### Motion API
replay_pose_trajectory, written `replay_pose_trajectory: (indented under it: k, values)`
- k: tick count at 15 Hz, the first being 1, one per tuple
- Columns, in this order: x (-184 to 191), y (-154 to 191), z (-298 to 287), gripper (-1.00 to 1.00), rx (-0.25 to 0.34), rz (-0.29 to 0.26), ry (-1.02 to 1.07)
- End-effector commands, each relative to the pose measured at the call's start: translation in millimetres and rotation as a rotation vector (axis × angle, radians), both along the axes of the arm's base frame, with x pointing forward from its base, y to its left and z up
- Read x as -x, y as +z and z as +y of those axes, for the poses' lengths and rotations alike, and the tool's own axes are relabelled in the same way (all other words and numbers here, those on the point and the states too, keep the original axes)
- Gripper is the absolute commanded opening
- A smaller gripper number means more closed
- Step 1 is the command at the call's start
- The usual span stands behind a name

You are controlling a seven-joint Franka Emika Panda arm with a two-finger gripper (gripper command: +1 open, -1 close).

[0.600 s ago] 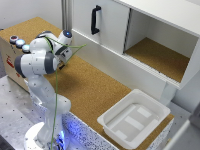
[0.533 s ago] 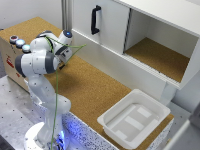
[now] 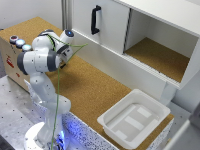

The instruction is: Pull the handle of the drawer

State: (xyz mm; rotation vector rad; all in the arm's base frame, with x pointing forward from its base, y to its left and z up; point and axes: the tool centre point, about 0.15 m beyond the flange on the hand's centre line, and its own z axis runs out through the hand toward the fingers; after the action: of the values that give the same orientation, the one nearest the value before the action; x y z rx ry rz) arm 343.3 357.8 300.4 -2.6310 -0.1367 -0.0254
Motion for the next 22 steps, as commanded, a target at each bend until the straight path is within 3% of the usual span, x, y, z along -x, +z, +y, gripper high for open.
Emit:
replay_pose_trajectory:
  k: [1, 15, 22]
  values:
    - [2.1, -16.7, -43.7, -1.00, -0.055, 0.059, 0.013]
    - [-3.4, -24.3, -107.4, -1.00, -0.086, 0.069, -0.005]
    - [-8.4, -29.5, -134.6, -1.00, -0.075, 0.074, -0.029]
